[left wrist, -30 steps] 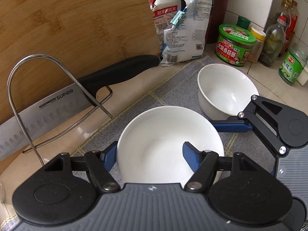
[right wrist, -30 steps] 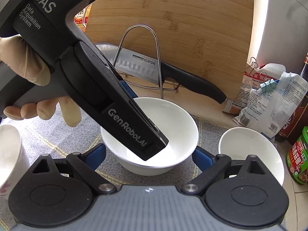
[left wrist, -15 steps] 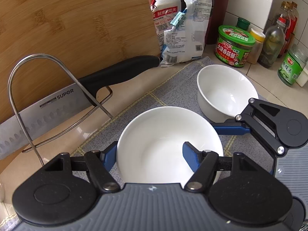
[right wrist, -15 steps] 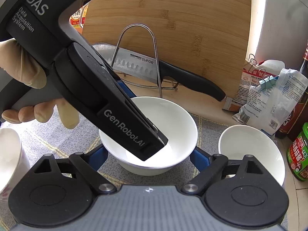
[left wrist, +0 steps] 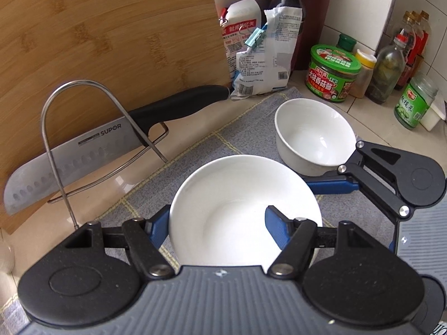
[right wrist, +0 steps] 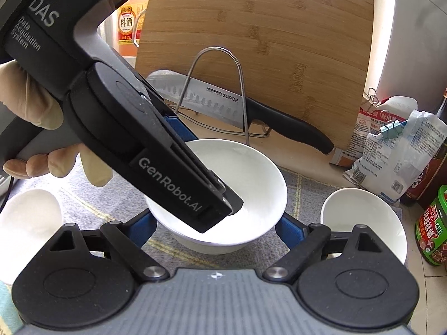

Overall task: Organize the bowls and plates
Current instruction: 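Lift the bowl with both grippers and carry it to the placed bowl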

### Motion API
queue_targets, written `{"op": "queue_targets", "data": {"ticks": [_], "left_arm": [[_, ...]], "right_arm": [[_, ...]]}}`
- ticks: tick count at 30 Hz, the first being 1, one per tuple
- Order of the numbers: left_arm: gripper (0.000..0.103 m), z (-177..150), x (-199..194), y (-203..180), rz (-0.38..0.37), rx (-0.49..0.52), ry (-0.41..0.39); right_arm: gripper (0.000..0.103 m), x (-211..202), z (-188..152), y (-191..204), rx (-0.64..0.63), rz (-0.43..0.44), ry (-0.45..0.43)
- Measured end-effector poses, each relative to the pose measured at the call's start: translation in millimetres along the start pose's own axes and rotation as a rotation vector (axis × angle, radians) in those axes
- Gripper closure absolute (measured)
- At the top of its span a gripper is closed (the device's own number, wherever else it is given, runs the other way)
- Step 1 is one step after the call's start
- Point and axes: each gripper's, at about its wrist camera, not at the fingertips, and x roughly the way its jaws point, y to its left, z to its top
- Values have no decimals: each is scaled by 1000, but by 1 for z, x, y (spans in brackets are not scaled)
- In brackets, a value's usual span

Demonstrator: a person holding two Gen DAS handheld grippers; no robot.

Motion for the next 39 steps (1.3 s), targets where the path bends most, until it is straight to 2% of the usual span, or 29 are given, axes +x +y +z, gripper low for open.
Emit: {"op": "queue_targets", "data": {"ticks": [16,39], "left_arm": [[33,-29,-60,-4,24,-70,-36],[33,-97,-124,8,128,-172,-61]], "right_arm": [[9,-37,10,34,-42,76,10],[9,-64,13,99,-136,197,4]]}}
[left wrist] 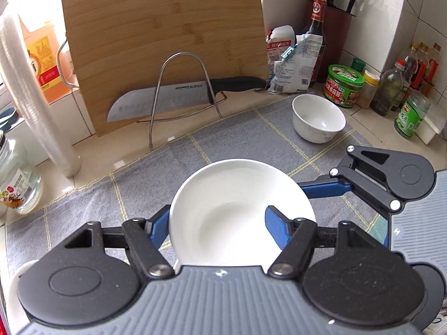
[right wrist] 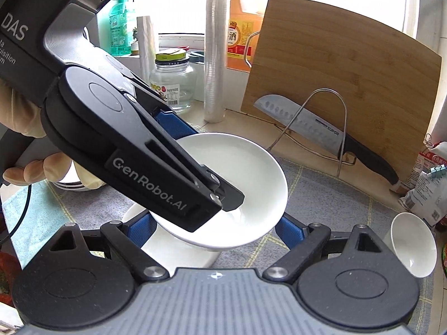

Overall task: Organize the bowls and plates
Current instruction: 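Lift the bowl with both grippers and carry it to the placed bowl, then lower the bowl into the placed bowl and open both grippers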

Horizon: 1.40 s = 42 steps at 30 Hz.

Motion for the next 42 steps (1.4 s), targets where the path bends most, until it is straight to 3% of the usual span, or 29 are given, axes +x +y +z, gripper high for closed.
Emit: {"op": "queue_targets", "data": {"ticks": [16,42], "left_arm": [[33,-38,-3,11,20,-58,28],[33,-52,14,12,-1,-57,44]], "right_arm": [[9,12,-12,29,-28,55,46],[9,20,-19,30,-37,51,77]]}}
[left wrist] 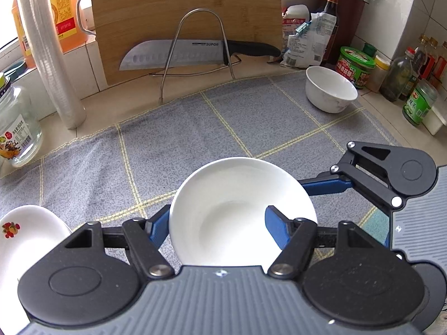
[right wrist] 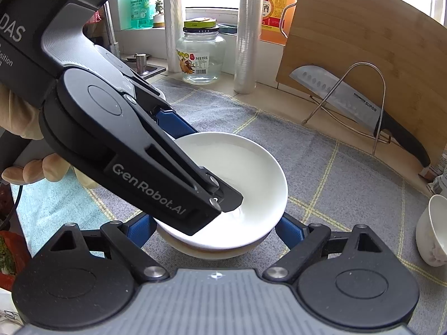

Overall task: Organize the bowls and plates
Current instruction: 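Lower the bowl into the placed bowl and open both grippers, then withdraw both grippers and move them to the pink-flowered bowl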

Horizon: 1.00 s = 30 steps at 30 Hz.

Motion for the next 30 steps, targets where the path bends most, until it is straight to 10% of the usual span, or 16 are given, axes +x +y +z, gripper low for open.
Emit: {"op": "queue_targets", "data": {"ticks": [30], "left_arm": [[21,-18,-36,20,69,-106,-156]], "right_arm": [[0,-21,1,-18,92,1,-78]]}}
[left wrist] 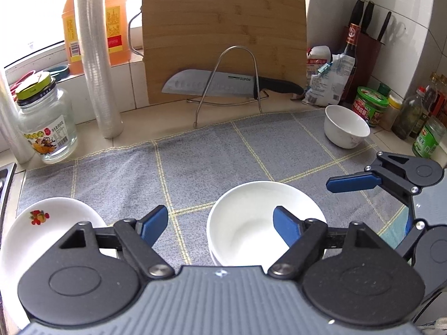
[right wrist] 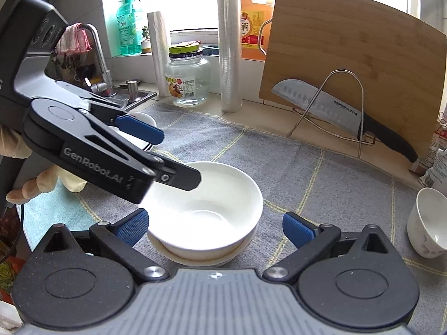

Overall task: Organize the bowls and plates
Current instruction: 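Withdraw both grippers and move them to the pink-flowered bowl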

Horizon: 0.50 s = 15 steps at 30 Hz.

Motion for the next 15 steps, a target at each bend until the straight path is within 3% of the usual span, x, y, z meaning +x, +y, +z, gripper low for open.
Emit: {"op": "queue_targets", "data": {"ticks": [9,15], "left_arm": [[20,-13,-17,-14,37,-5,-41],[12,-19,-30,-33,27,-29,-76]], "right_arm": [[0,-2,-7,-7,35,-16,4],[0,-17,-20,-18,83,-46,-11]]}}
